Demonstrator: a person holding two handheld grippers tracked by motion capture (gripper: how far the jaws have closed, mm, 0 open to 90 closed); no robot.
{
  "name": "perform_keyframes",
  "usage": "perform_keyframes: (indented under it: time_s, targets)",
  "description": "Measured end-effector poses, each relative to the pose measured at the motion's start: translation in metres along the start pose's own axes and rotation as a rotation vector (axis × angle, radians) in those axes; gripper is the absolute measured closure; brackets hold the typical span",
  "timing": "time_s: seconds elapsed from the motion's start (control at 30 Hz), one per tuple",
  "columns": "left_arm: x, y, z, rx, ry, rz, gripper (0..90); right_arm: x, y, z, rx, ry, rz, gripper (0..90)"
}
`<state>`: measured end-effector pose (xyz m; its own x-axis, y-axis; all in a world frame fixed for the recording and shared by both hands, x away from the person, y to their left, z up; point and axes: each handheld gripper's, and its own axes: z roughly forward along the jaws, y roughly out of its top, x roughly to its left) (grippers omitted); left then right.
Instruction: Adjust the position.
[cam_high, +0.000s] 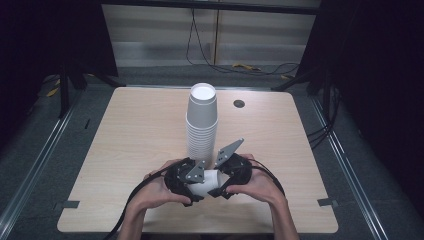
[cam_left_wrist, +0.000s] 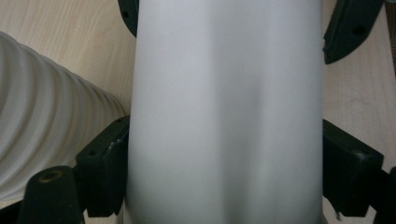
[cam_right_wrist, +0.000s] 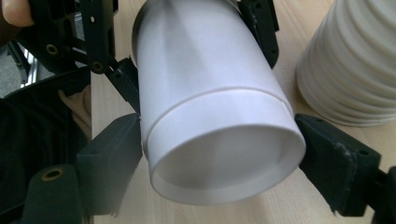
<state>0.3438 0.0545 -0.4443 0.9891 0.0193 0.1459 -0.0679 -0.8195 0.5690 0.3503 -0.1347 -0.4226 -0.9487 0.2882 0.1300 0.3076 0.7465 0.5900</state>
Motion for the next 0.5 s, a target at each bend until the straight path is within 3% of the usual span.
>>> perform_keyframes:
  time_s: [0.03,0.2,0.27,0.37,0.5]
  targets:
    - [0.0009,0.0006,-0.0003,0.013,-0.002,0.020,16.9,0.0004,0.0001,0.0003,-0.001,0.010,0.007,18.3]
    - [-0.0013,0.0022,0.0003,-0.010,-0.017,0.020,16.9,0.0007,0.0012,0.0027,0.001,0.026,-0.002,18.9]
    - [-0.0001,0.0029,-0.0012,0.002,-0.017,0.038,16.9,0.0012,0.0021,0.0033,0.001,0.038,-0.005,19.0]
    - [-0.0018,0.0022,0.0005,-0.021,-0.018,0.016,16.9,0.0017,0.0036,0.0047,0.006,0.048,-0.025,20.2]
    - [-0.0011,0.0030,0.0000,-0.006,-0.022,0.047,16.9,0.0023,0.0045,0.0049,-0.005,0.045,-0.019,21.2]
